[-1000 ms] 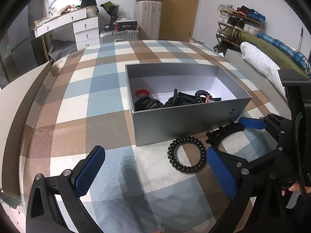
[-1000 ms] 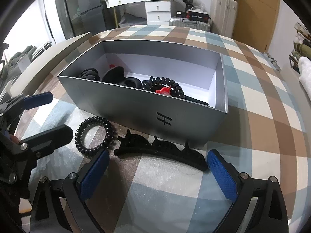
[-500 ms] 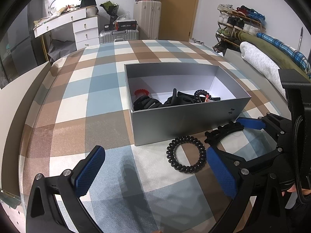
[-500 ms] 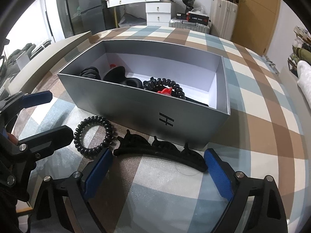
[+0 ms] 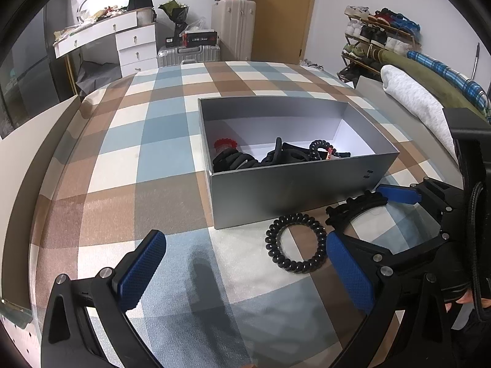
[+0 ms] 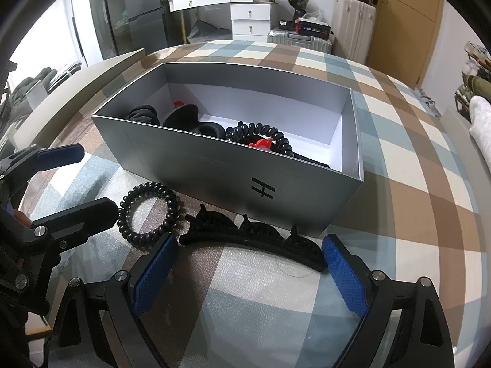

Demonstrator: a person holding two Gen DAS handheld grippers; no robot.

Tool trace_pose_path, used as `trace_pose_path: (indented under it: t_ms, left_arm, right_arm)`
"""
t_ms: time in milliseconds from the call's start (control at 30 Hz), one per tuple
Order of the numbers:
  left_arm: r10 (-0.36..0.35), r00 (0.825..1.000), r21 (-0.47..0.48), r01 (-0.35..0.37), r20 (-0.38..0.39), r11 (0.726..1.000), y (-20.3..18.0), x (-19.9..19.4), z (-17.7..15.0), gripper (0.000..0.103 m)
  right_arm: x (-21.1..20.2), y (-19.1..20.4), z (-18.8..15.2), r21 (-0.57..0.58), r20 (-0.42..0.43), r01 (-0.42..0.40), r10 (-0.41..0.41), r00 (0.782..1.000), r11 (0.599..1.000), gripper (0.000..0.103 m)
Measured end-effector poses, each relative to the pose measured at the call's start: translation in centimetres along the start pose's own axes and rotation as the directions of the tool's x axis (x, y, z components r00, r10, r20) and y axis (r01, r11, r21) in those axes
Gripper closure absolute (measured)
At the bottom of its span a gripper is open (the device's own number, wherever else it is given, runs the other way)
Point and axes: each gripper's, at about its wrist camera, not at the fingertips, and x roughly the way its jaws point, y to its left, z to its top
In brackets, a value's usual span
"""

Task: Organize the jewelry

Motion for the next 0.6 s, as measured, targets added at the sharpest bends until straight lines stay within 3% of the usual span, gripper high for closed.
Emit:
trace_pose_path:
  t_ms: [600]
  left_arm:
    - [0.000, 1.000, -0.004, 0.000, -0.002, 1.000, 0.19, 0.05, 0.07, 0.001]
  right_arm:
    - [-0.08, 0.13, 0.02, -0.004, 0.002, -0.001, 0.001, 1.000, 1.000, 0.010]
